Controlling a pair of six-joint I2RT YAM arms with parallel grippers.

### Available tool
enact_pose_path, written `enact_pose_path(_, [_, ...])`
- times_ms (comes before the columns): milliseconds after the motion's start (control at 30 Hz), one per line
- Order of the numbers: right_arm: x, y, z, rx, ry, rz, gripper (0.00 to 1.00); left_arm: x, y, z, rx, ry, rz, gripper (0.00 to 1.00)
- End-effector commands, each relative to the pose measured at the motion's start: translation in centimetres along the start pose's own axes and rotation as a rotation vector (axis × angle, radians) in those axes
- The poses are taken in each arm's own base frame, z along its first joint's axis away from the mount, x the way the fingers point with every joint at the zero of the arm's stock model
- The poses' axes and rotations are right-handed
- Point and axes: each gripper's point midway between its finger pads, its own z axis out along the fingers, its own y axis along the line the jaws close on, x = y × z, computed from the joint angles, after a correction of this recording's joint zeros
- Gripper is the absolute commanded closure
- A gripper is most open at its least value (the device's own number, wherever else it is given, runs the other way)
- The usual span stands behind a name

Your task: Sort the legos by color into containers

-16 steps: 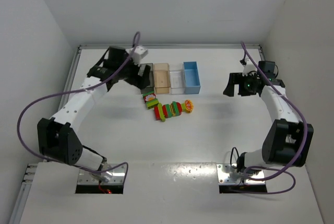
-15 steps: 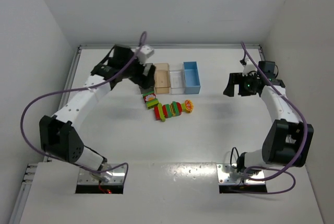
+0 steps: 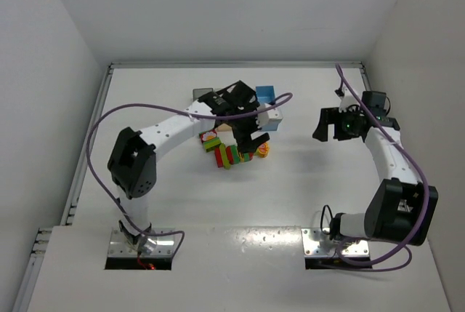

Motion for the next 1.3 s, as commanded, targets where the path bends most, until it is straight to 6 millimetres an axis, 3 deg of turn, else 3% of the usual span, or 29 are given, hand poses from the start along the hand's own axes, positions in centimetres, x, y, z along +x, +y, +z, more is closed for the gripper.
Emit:
enact_pose_path(0, [-0.1,-0.3,-0.8,0.010,-0.023,-0.010,0.09,-1.0,1.5,1.1,-0.045,0.008,0.066,0.04])
enact_pose_path(167, [-0.1,-0.4,-1.2,0.019,-0.035,-0.007,0.09,-0.2,2.6,4.0,-0.068,0.039,0.048,0.04])
enact_pose_path(333, [0.6,-0.7,-1.4,0.029,-0.011,-0.008,0.09,0.7,2.1,6.7,-0.036,0.072,0.071,0.04])
enact_pose_path(533, [1.1,-0.9,-1.6,0.029,0.007,-0.010,0.09,1.2,2.8,8.1,-0.050,0.088,0.069,0.04])
enact_pose_path(900, [1.0,-1.3,-1.6,0.035,0.005,-0.004,0.09,4.4,3.5,11.9,-0.051,0.159,0.072,0.05])
enact_pose_path(1000, [1.1,-1.3,-1.4,0.033,0.014,0.001,0.09,4.5,3.6,12.2,-0.051,0.160,0.072,0.14])
enact_pose_path(1167, [1.3,-1.4,-1.2,0.031,0.022,0.006,0.09,5.9,3.6,12.3,-0.053,0.187,0.040,0.42])
enact_pose_path(1267, [1.3,-1.2,-1.2,0.019,0.019,0.006,0.09,6.2,2.6,11.3,-0.033,0.182,0.026,0.57])
